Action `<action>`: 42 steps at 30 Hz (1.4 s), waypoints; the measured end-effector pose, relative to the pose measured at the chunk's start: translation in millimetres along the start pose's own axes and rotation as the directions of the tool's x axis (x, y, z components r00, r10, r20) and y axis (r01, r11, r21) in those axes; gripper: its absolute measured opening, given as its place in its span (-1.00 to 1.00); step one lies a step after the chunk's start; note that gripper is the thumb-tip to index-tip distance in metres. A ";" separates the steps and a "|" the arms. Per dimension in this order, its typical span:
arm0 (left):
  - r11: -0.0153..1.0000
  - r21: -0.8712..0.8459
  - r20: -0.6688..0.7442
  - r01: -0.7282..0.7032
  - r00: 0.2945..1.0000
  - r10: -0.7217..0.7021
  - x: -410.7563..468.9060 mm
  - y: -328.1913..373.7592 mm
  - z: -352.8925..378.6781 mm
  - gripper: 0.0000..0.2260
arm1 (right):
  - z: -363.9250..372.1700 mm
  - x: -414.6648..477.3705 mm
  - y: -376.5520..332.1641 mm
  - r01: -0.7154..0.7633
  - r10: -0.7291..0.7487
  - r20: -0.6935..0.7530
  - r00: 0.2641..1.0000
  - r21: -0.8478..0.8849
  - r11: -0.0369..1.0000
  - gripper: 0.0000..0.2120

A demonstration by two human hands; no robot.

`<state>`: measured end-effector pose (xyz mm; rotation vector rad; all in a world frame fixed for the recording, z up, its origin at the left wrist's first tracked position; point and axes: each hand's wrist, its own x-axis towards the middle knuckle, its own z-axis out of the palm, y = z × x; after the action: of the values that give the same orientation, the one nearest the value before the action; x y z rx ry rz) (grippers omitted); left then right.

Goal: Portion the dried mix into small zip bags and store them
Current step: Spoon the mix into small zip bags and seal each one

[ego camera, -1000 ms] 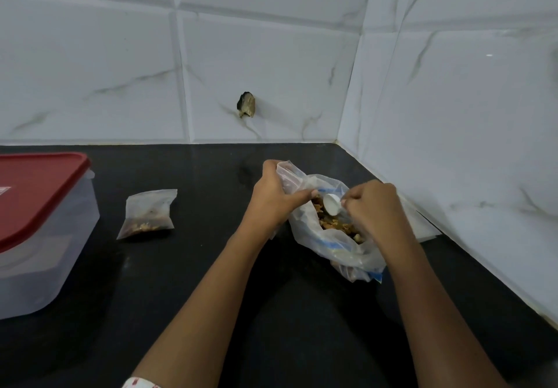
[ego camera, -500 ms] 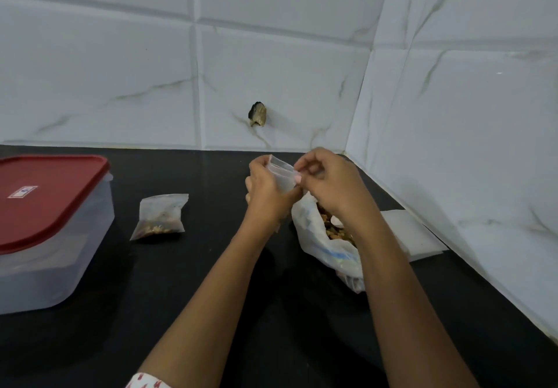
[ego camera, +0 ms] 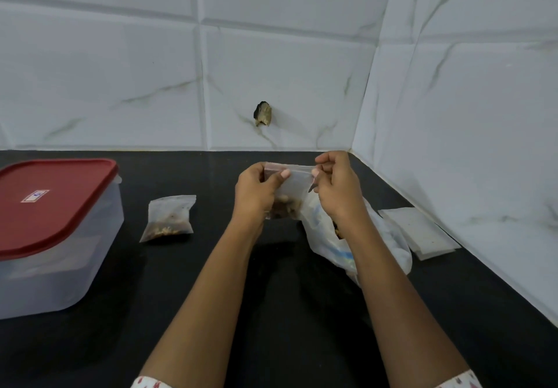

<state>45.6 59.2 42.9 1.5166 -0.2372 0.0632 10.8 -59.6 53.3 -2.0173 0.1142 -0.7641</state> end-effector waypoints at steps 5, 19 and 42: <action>0.999 -0.031 -0.035 0.020 0.999 -0.021 0.7 -1.4 -1.4 -0.84 | -3.9 2.7 -0.8 -0.026 0.020 0.050 0.999 0.129 0.991 -0.76; 0.987 -0.145 0.041 0.065 0.997 -0.060 -4.1 4.6 -4.5 -0.91 | -1.6 0.1 -0.4 -0.057 0.043 0.121 0.992 0.119 0.991 -0.91; 0.989 -0.139 0.153 0.056 0.988 -0.034 -2.1 8.1 -13.7 -0.93 | -1.1 -1.6 -5.3 -0.051 0.047 0.035 0.998 0.121 0.991 -0.89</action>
<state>43.6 73.5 49.9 1.3844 -0.3215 -0.1033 7.7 -56.9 57.2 -1.9032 0.0955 -0.6908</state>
